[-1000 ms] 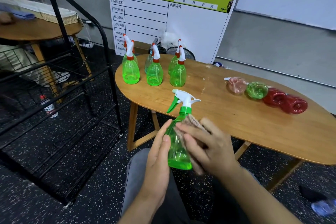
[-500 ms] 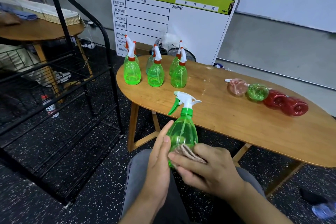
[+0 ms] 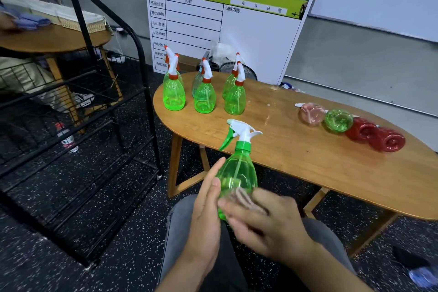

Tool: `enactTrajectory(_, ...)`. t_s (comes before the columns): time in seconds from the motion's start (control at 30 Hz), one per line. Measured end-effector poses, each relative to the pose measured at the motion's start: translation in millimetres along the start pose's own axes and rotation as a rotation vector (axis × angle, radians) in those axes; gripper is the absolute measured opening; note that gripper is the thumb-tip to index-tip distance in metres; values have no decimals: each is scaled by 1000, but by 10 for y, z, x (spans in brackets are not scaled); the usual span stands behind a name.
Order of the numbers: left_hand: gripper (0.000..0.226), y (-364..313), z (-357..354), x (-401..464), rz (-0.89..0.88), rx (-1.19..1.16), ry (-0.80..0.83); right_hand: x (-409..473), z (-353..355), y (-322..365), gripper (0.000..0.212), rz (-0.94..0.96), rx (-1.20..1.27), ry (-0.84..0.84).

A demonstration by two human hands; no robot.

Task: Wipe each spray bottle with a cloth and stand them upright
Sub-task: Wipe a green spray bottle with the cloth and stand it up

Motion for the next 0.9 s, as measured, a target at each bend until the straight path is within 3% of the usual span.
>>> enactTrajectory(0.07, 44, -3, -5, -7, 11, -17, -1, -44, 35, 13, 31, 132, -41, 46)
enactTrajectory(0.17, 45, -36, -34, -25, 15, -10, -3, 49, 76, -45, 28, 157, -49, 19)
enactTrajectory(0.23, 47, -38, -47, -30, 4, 15, 3, 131, 67, -117, 26, 73, -45, -33)
enactTrajectory(0.33, 39, -29, -43, -39, 7, 19, 17, 258, 55, -304, 28, -203, -33, -149)
enactTrajectory(0.4, 46, -19, -26, -55, -22, 35, 36, 305, 52, -397, 28, -328, -15, -195)
enactTrajectory(0.5, 81, -14, -16, -60, -61, 78, 60, 314, 37, -386, 27, -367, 29, -208)
enactTrajectory(0.57, 91, -22, -33, -75, -40, 52, 91, 308, 48, -368, 27, -400, 83, -217)
enactTrajectory(0.77, 51, -93, -86, -87, 25, -37, 80, 378, 113, -402, 28, -559, 196, -315)
enactTrajectory(0.9, 51, -64, -88, -101, 66, -47, 124, 379, 70, -386, 27, -578, 216, -265)
Point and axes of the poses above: each hand's wrist, its own x-axis towards the middle knuckle, its own z-axis out of the back of the hand, y = z × x, the point moved 1 cm from there along x, towards the middle knuckle, and after that the axes turned 15 degrees about -y, right-handed, at the moved point
